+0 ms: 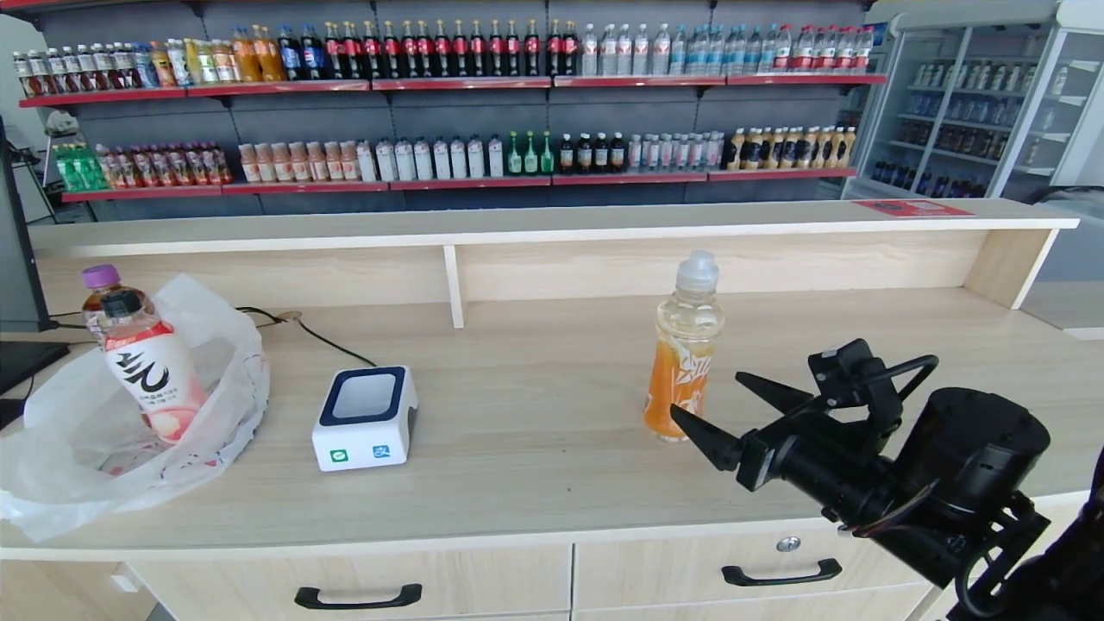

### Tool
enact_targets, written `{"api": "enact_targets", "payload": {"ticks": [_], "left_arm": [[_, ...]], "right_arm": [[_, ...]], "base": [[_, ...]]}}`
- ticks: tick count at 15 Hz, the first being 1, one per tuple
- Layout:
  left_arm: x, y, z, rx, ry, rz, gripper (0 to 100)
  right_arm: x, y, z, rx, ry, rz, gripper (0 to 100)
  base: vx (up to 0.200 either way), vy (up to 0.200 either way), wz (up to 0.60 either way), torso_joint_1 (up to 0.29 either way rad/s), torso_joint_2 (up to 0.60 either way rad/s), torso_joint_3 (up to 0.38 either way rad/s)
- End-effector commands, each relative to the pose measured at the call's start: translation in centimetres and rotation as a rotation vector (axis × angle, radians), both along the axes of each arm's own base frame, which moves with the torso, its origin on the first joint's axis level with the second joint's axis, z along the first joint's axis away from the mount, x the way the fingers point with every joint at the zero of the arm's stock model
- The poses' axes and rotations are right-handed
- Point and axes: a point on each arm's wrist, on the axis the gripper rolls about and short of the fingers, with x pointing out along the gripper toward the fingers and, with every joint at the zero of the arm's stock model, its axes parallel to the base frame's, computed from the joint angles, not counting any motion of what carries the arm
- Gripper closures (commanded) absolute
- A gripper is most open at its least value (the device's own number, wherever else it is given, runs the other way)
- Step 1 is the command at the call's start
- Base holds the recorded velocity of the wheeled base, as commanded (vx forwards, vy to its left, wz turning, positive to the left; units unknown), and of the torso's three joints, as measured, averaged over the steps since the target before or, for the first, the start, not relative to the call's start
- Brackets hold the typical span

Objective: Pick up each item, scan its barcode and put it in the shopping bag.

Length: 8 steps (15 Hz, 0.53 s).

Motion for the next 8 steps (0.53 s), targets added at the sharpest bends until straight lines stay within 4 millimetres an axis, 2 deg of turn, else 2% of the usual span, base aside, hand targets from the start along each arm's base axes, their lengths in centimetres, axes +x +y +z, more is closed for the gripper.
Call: {"api": "enact_targets", "payload": {"ticks": [1,5,8], "left_arm": [[0.0,0.0,0.0,-0.001,-0.002,0.001,0],[0.0,0.0,0.0,-0.001,-0.002,0.000,0],[0.0,0.0,0.0,-0.001,-0.002,0.001,0]], "right_arm": [[0.8,0.4,-0.7,-0.006,0.015,0.000,0],[2.2,1.0,-1.4,-0.006,0.015,-0.015,0],[3.0,1.6,-1.6,-0.001,0.010,-0.112,0]], "base": [[0.000,0.000,0.00,0.000,0.00,0.000],[0.000,0.000,0.00,0.000,0.00,0.000],[0.000,0.000,0.00,0.000,0.00,0.000]]}}
